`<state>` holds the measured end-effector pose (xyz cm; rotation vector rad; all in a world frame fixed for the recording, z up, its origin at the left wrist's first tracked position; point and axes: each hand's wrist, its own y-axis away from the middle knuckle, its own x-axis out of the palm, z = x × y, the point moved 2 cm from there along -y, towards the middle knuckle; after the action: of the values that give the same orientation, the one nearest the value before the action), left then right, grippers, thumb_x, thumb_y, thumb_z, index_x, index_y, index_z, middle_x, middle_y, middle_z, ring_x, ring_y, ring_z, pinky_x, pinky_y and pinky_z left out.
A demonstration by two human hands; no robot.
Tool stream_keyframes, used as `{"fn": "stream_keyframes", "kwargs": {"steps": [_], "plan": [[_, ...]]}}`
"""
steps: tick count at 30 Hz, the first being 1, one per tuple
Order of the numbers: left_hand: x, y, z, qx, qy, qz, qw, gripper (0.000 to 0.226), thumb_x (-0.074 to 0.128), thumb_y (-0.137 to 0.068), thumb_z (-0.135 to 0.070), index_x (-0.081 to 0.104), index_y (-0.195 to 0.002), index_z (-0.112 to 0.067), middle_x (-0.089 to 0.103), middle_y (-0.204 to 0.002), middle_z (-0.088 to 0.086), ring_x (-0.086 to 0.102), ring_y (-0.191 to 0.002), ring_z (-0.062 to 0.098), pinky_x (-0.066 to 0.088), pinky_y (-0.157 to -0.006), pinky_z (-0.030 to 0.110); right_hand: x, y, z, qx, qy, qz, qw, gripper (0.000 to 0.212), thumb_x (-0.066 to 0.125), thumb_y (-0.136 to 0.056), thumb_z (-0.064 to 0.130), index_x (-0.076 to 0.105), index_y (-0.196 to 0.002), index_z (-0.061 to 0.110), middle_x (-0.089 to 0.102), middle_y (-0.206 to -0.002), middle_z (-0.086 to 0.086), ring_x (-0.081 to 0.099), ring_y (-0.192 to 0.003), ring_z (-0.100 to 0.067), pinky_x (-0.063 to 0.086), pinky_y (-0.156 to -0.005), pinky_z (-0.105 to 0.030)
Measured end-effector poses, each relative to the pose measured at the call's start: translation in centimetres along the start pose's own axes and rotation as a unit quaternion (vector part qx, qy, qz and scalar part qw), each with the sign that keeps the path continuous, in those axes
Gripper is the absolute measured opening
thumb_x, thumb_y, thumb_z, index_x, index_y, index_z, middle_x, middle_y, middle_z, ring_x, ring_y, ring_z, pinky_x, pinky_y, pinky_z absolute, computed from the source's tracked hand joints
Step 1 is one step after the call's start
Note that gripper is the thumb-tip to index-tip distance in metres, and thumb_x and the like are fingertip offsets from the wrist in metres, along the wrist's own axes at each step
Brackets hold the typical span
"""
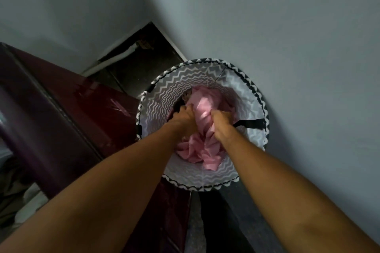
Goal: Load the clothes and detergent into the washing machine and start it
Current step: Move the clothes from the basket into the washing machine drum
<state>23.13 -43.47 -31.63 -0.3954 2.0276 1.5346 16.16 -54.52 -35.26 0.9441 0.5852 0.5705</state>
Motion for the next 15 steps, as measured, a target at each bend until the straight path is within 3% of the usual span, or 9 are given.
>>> {"fn": "stream_keyframes", "kwargs": {"steps": [4, 6, 8, 10, 11, 13, 15], "plan": [[-2.0, 2.7, 0.1, 0.076, -0.028, 0.001, 0.997, 0.095, 0.075, -0.082, -0.028, 0.015, -0.155, -0.023, 0.006, -0.164, 0.007, 0.017, -0.147, 0.039, 0.033, -0.114, 0.051, -0.9, 5.2, 2.8, 0.028, -0.120, 0.018, 0.992, 0.028, 0.042, -0.093, 0.012, 0.068, -0.088, 0.003, 0.065, -0.077, -0.009, 0.062, -0.068, -0.025, 0.050, -0.054, -0.027], [-3.6, 4.2, 0.1, 0.096, 0.024, -0.017, 0.995, 0.102, 0.085, -0.073, -0.029, 0.022, -0.153, -0.026, 0.013, -0.162, 0.005, 0.013, -0.149, 0.035, 0.032, -0.115, 0.050, -1.0, 7.1, 3.9, 0.015, -0.130, 0.031, 0.991, 0.030, 0.045, -0.088, 0.018, 0.072, -0.089, 0.003, 0.071, -0.085, -0.013, 0.067, -0.074, -0.028, 0.056, -0.061, -0.030], [-5.2, 6.2, -0.2, 0.129, 0.034, -0.021, 0.991, 0.102, 0.091, -0.064, -0.028, 0.035, -0.149, -0.018, 0.025, -0.158, 0.008, 0.019, -0.149, 0.031, 0.031, -0.116, 0.045, -1.0, 9.1, 5.1, 0.005, -0.131, 0.077, 0.988, 0.033, 0.050, -0.080, 0.024, 0.074, -0.088, 0.003, 0.074, -0.094, -0.017, 0.072, -0.081, -0.031, 0.060, -0.070, -0.035], [-6.7, 8.3, -0.8, 0.132, 0.066, -0.008, 0.989, 0.088, 0.091, -0.062, -0.023, 0.050, -0.139, -0.011, 0.048, -0.145, 0.013, 0.045, -0.134, 0.029, 0.041, -0.106, 0.035, -1.2, 11.1, 6.2, -0.003, -0.116, 0.122, 0.986, 0.034, 0.057, -0.076, 0.032, 0.076, -0.084, 0.004, 0.075, -0.092, -0.015, 0.072, -0.079, -0.029, 0.060, -0.074, -0.037], [-7.4, 9.6, -1.2, 0.129, 0.087, -0.008, 0.988, 0.071, 0.088, -0.064, -0.018, 0.059, -0.128, -0.010, 0.060, -0.130, 0.013, 0.057, -0.118, 0.027, 0.047, -0.093, 0.030, -1.4, 11.7, 6.7, -0.006, -0.106, 0.140, 0.985, 0.036, 0.061, -0.075, 0.037, 0.076, -0.084, 0.005, 0.074, -0.092, -0.016, 0.072, -0.080, -0.031, 0.060, -0.076, -0.039], [-8.8, 12.4, -1.4, 0.122, 0.150, -0.033, 0.981, 0.040, 0.083, -0.064, -0.014, 0.065, -0.100, -0.016, 0.069, -0.099, 0.006, 0.064, -0.089, 0.024, 0.049, -0.072, 0.029, -2.0, 13.6, 8.1, -0.010, -0.076, 0.179, 0.981, 0.045, 0.067, -0.070, 0.047, 0.076, -0.087, 0.006, 0.071, -0.094, -0.019, 0.070, -0.082, -0.035, 0.059, -0.075, -0.042], [-10.2, 15.5, -1.4, 0.119, 0.206, -0.067, 0.969, 0.028, 0.079, -0.059, -0.022, 0.062, -0.081, -0.021, 0.068, -0.084, 0.002, 0.064, -0.079, 0.022, 0.051, -0.067, 0.031, -2.8, 16.5, 9.6, -0.027, -0.051, 0.225, 0.973, 0.053, 0.072, -0.068, 0.052, 0.075, -0.093, 0.006, 0.071, -0.094, -0.020, 0.069, -0.084, -0.035, 0.058, -0.080, -0.046]]}}
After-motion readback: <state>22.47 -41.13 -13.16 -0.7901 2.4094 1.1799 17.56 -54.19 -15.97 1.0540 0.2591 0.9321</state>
